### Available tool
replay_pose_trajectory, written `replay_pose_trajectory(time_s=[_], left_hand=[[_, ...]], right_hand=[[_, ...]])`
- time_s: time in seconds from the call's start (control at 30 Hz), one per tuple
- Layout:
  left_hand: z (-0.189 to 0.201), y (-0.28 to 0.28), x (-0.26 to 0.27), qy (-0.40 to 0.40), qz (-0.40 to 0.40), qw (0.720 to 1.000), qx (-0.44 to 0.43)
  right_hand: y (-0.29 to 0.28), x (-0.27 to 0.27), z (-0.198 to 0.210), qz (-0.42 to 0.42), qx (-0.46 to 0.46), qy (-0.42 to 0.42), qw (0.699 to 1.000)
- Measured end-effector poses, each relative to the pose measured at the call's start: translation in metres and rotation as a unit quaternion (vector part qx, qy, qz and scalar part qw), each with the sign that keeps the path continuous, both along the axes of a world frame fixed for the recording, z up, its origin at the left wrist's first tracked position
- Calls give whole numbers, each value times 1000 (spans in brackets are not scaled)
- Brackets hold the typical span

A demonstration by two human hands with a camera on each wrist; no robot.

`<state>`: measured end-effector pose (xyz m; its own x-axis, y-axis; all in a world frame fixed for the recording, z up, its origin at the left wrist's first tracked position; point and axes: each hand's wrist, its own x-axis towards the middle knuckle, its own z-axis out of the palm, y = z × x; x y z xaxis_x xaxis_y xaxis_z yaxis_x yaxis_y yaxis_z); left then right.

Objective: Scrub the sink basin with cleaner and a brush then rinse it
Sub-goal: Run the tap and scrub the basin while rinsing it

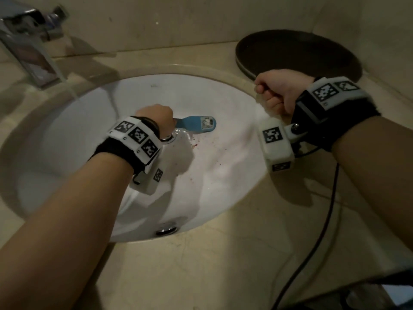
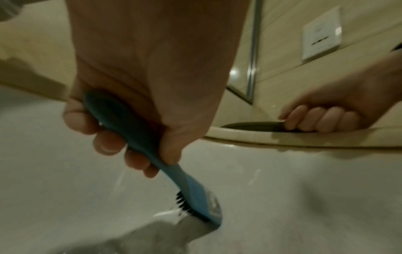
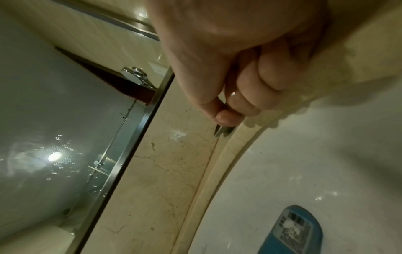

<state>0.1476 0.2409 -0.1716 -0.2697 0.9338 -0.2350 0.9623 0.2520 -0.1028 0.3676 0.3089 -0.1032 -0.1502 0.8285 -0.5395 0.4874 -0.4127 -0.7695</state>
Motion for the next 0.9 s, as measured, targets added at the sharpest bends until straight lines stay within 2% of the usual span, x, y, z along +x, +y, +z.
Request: replay_pose_trajectory(time_s=[0.13,0.33,0.4,0.57,0.63,0.7,0.73,0.8,0.9], left_hand=[[15,3,21,-7,-16,999,-35],[16,-7,30,-131,-17,977,-167],[8,-8,31,-131,3,978,-162],[-3,-4,9,-37,85,987,-130],[0,-1,0,21,84,989,-122],[6,1,1,42,70,987,-138],[9,6,3,37,66,986,-147],[16,11,8,-45,93,987,-125],[8,19,10,-68,114,988,-75]], right_hand=[[1,-1,0,33,-4,-33,999],[2,1,-2,42,14,-34,998],[1,2,-1,38,21,-28,999],[-2,2,0,34,38,-22,998],[-3,2,1,38,39,-20,998],[-3,2,1,40,39,-19,998],[-3,2,1,41,38,-17,998],[-4,3,2,41,43,-13,998],[-5,3,3,41,48,-8,998]])
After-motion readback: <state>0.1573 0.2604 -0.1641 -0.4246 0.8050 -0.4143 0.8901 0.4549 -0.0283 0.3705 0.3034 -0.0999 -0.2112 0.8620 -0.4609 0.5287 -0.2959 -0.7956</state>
